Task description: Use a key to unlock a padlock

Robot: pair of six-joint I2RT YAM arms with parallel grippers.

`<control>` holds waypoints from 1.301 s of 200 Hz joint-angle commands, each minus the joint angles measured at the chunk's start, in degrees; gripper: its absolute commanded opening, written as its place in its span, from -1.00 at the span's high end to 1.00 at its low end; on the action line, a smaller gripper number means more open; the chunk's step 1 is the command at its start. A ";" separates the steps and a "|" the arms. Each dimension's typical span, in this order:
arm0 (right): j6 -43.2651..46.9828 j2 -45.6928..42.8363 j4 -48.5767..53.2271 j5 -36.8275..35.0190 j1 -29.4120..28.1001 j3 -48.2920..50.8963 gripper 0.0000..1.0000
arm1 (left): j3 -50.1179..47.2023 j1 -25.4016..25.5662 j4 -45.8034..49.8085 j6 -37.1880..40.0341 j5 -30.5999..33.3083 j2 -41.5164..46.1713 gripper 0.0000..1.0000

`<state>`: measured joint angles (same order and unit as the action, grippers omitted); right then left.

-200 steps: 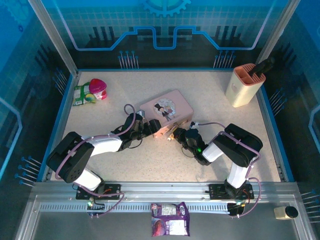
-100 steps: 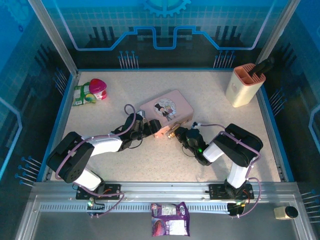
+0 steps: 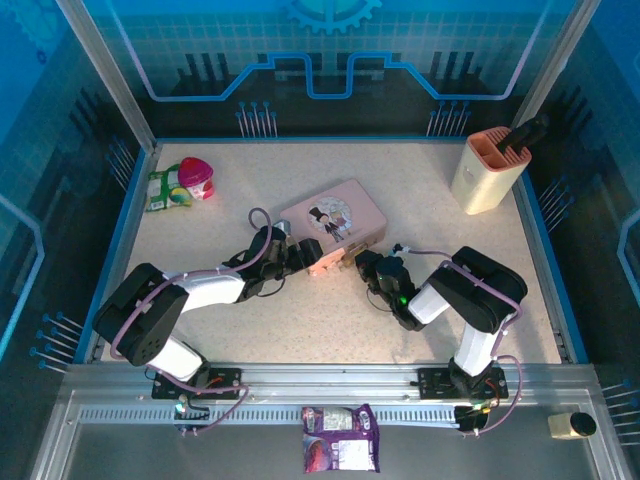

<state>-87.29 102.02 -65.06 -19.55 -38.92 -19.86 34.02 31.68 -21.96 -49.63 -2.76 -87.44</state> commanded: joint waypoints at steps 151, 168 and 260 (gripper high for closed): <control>2.66 -4.28 -1.62 -2.14 3.32 6.34 1.00 | 4.58 0.25 12.69 5.98 2.76 2.56 -0.66; 5.51 -7.52 1.61 -1.23 3.41 6.88 1.00 | 5.29 0.13 16.33 8.53 3.20 5.19 -0.70; 38.71 -48.44 56.06 7.51 4.11 -1.51 1.00 | 0.54 -0.64 31.09 16.85 2.80 31.04 -0.77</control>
<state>-62.00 62.37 -30.28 -12.84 -34.94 -17.61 37.39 31.18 4.60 -35.46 -0.62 -61.17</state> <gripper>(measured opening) 0.059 0.882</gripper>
